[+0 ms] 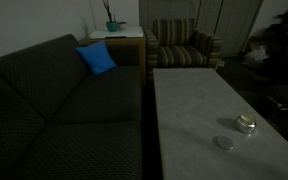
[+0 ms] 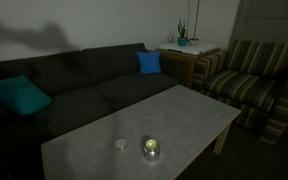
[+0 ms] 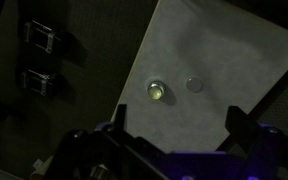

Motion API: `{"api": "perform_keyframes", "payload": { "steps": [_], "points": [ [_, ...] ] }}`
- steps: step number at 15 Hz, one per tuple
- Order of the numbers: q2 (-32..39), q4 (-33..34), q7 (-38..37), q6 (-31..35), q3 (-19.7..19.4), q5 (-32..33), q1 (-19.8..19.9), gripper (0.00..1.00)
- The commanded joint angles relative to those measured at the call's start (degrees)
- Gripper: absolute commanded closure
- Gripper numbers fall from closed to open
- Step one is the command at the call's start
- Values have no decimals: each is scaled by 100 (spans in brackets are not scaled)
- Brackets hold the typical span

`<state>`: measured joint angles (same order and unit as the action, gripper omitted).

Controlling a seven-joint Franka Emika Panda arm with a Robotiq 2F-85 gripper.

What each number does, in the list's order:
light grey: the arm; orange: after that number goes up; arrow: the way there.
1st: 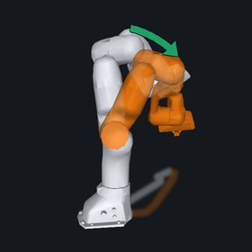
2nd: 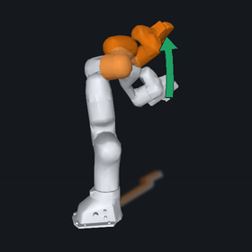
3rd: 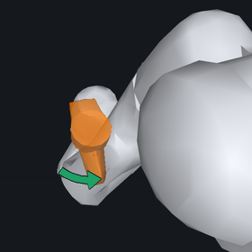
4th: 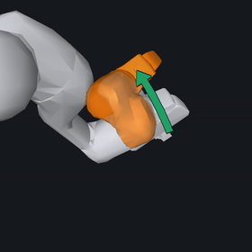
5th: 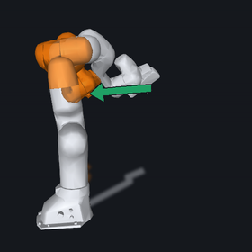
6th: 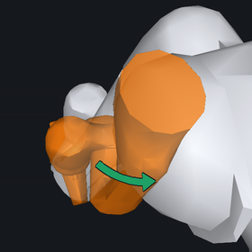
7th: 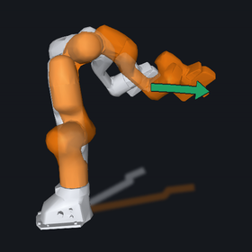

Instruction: Pick the lid on the table and put it on the bottle

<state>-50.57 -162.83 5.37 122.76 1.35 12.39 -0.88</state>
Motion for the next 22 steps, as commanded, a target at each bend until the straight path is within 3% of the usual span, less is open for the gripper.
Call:
{"api": "perform_keyframes", "payload": {
  "steps": [1,18,22],
  "points": [
    [0,14,0,-21,-1,-3,-5,0],
    [0,14,0,-21,-1,-3,-5,0],
    [407,158,-191,242,315,413,154,0]
  ]
}}
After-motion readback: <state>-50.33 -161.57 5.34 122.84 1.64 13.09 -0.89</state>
